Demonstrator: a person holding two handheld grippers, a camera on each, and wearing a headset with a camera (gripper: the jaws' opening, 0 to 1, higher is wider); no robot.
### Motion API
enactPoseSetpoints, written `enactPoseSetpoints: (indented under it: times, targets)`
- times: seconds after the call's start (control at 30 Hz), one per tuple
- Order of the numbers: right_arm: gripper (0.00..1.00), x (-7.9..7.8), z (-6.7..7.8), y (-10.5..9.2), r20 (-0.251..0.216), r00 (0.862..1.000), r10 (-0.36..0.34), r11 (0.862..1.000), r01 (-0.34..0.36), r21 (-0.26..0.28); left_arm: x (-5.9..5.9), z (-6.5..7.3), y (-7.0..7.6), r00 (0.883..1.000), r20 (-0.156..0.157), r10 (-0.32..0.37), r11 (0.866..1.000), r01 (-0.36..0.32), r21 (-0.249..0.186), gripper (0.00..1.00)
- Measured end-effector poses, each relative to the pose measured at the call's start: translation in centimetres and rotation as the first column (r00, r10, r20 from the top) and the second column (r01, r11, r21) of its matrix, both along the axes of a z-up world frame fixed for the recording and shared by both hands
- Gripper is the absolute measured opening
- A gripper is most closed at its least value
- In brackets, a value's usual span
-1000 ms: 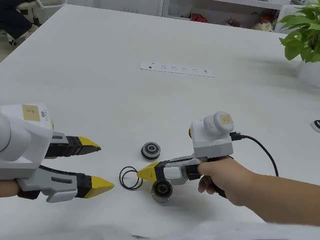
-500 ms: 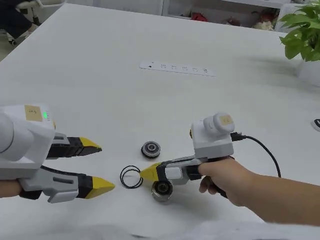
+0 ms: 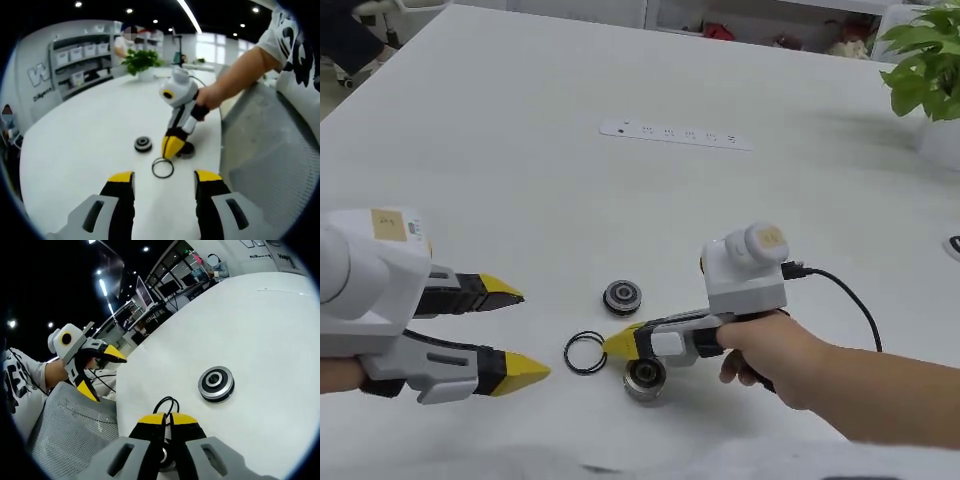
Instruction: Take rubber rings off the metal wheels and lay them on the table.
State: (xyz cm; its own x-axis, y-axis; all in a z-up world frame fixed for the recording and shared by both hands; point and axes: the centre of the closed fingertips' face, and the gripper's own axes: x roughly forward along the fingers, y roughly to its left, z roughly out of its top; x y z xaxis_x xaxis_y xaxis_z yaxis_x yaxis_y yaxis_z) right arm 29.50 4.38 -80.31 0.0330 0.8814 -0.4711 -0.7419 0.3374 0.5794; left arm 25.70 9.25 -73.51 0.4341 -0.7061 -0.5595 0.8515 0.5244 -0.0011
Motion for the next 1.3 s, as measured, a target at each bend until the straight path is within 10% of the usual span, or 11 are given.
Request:
enactPoseSetpoints:
  times: [0.57,1.3]
  targets:
    - [0.09,0.5,1.5,-0.2,0.026,1.0,-0.012,1.0,0.012,0.024,0.5,0.3,0.3,1.0,0.003,0.006,1.0,-0.006,0.003,0.48]
    - [0.18,3.3,4.0,-2.7,0.141,0.988,-0.064,0.998,0.06,0.032,4.2,1.3,-0.5,0.999,0.036,0.002,1.0,-0.002,0.0,0.47]
